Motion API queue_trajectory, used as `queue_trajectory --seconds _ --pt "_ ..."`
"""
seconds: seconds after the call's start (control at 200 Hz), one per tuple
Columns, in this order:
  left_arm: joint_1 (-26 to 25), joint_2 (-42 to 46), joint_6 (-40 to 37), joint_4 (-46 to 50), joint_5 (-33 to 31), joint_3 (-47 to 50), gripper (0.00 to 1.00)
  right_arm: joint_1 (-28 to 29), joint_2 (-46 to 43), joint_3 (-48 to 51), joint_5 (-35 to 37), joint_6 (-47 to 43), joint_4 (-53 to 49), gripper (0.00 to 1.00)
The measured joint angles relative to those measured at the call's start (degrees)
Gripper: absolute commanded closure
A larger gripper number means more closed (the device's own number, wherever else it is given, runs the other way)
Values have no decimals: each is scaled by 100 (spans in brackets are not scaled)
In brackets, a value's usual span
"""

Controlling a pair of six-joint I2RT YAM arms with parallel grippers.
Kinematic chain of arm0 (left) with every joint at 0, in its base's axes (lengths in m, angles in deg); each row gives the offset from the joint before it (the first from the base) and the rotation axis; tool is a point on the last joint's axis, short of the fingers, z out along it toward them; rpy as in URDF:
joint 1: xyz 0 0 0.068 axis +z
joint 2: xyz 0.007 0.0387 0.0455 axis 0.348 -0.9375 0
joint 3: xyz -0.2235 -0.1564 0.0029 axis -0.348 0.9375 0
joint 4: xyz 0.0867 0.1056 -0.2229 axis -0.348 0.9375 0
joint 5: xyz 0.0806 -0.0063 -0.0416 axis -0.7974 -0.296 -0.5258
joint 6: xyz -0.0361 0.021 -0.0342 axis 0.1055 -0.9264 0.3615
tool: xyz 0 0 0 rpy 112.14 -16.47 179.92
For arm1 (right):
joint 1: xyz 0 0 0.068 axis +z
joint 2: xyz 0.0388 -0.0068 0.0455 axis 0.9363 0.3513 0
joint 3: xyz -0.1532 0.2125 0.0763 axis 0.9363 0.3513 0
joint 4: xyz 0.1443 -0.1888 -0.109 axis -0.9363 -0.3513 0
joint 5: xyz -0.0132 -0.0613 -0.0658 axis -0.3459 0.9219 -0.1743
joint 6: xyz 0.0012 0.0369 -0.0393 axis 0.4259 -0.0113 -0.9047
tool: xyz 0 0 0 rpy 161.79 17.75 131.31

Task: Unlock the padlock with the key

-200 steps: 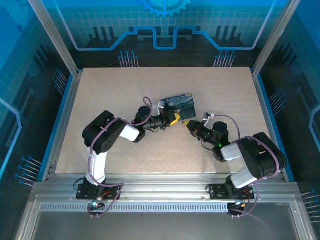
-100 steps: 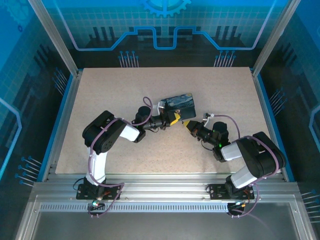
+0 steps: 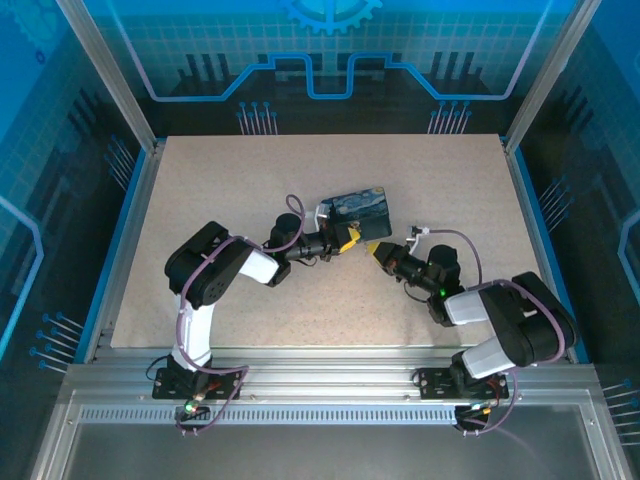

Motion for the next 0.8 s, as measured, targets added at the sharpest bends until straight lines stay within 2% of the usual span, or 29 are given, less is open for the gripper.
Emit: queue_trajectory --seconds 0.295,0.395,0.515,0.796 --pt "0 0 0 -11 31 35 100 -181 -2142 0 -566 -990 -1648 100" --pt "4 0 0 -20 39 39 100 -391 -2533 -31 -761 -1193 -2070 100" --pt "4 0 24 -42 39 42 100 -505 -2378 -31 -925 -1231 -2201 100" --pt "7 0 127 -127 42 42 100 -490 -1198 -9 -1010 -1010 -1735 100"
